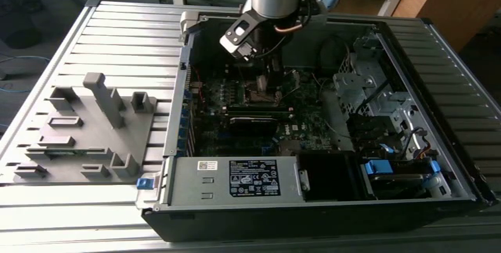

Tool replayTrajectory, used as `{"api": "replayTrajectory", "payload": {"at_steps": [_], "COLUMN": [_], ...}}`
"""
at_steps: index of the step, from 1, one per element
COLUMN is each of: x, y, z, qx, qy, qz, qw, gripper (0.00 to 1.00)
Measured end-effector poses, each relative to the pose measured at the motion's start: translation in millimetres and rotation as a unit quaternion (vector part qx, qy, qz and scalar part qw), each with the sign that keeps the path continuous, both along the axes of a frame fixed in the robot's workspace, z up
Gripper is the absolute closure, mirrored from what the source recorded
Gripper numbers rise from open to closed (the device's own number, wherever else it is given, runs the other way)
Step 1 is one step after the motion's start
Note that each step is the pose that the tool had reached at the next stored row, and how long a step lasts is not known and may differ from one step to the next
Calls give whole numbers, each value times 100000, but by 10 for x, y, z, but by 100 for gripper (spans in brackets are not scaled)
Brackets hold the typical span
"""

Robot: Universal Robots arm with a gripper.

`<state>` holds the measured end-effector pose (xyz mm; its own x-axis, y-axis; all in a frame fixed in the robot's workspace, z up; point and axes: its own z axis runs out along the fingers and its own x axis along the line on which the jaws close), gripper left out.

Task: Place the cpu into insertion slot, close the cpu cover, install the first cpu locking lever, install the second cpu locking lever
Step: 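Place the cpu into insertion slot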

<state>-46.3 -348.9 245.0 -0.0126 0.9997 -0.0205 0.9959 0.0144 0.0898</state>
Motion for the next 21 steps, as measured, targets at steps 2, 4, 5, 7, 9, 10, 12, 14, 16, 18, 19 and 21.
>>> {"api": "replayTrajectory", "payload": {"at_steps": [2, 4, 5, 7, 9, 10, 12, 14, 16, 18, 19, 21], "x": [-3, -3, -3, -3, -4, -6, -8, -11, -12, -12, -12, -12], "y": [5, 5, 6, 13, 23, 25, 29, 39, 59, 84, 95, 114], "z": [-1, 1, 6, 16, 19, 19, 19, 18, 17, 15, 13, 8], "qx": [150, 166, 153, 171, 161, 166, 190, 215, 241, 269, 281, 335], "qy": [-10, -4, 4, -7, 0, 1, -3, -8, -4, -1, -4, 0], "qz": [-51, -127, -148, -204, -334, -514, -916, -1133, -1220, -1261, -1263, -1265], "qw": [100000, 100000, 100000, 100000, 99999, 99999, 99996, 99993, 99992, 99992, 99992, 99991], "gripper": [46, 46, 46, 46, 46, 46, 46, 46, 46, 46, 46, 46]}}
